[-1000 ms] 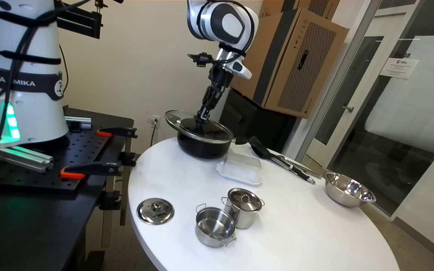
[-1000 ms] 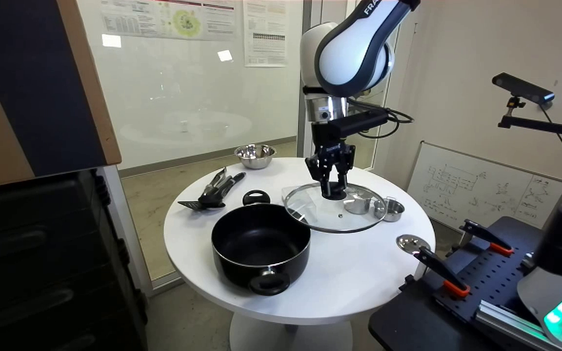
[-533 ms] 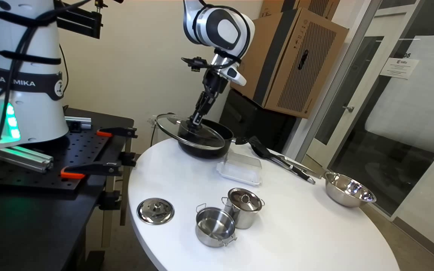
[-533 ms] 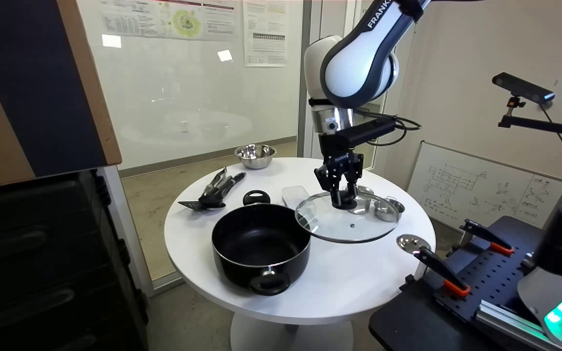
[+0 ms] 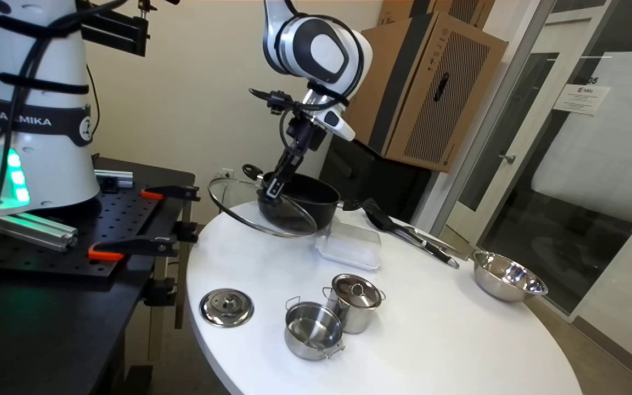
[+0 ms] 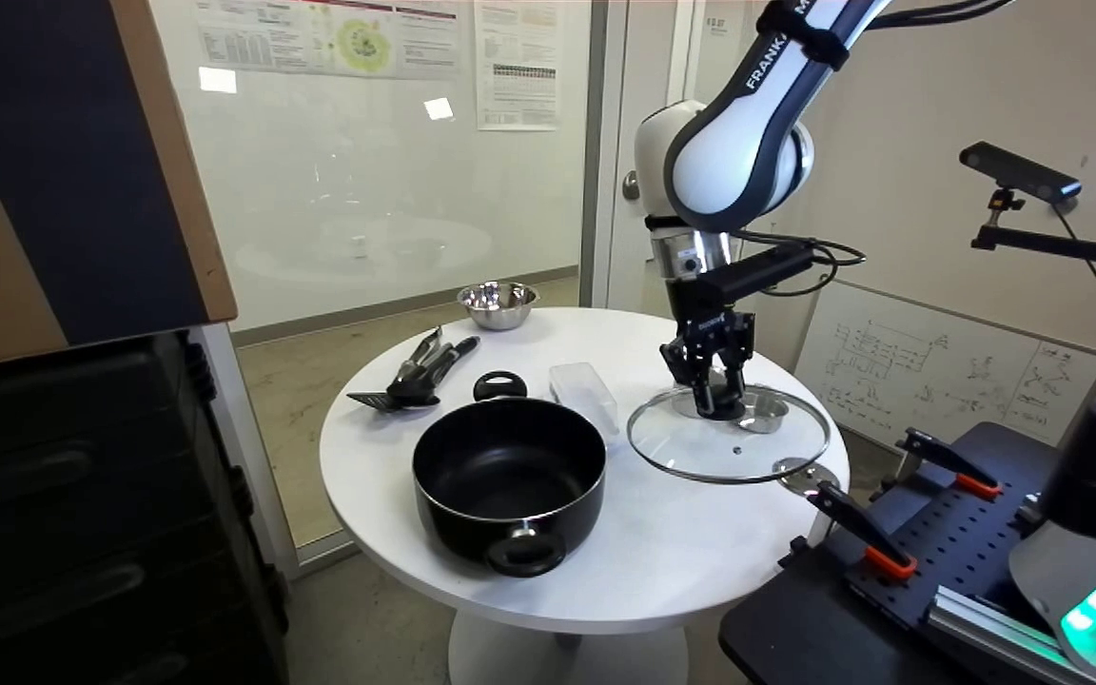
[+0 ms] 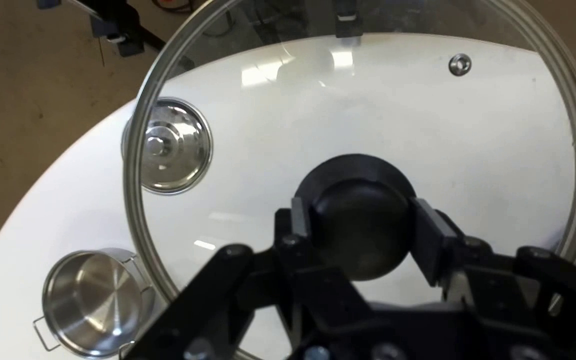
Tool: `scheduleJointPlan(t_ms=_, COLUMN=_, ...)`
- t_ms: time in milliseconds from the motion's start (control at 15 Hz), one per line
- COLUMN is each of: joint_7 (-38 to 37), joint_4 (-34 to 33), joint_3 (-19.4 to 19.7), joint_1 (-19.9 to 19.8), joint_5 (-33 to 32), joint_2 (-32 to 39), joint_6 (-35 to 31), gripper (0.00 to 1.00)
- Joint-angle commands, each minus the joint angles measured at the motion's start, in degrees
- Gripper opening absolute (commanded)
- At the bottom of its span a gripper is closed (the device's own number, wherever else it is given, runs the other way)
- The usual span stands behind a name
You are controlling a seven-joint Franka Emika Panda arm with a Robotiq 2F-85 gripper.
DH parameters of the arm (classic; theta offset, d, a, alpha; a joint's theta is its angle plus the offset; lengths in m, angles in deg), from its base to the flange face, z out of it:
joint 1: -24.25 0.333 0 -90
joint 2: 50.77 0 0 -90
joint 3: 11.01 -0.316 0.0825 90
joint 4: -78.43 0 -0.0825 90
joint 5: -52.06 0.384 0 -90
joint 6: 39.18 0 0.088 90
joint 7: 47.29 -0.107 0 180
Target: Place the lid on the table
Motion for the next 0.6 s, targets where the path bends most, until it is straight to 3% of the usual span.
scheduleJointPlan(t_ms=0, joint_7=-2.47, joint_4=0.90, joint_3=0.73, joint_1=-0.06, joint_5=-2.93, joint_2=-0.31, joint_6=-0.65, gripper=0.25)
scheduleJointPlan(t_ms=533, joint_7=-11.35, joint_4=-1.98, joint_3=1.35, joint_1=4.16, joint_5=-7.01, joint_2=7.18, joint_6=-7.10, gripper=0.25)
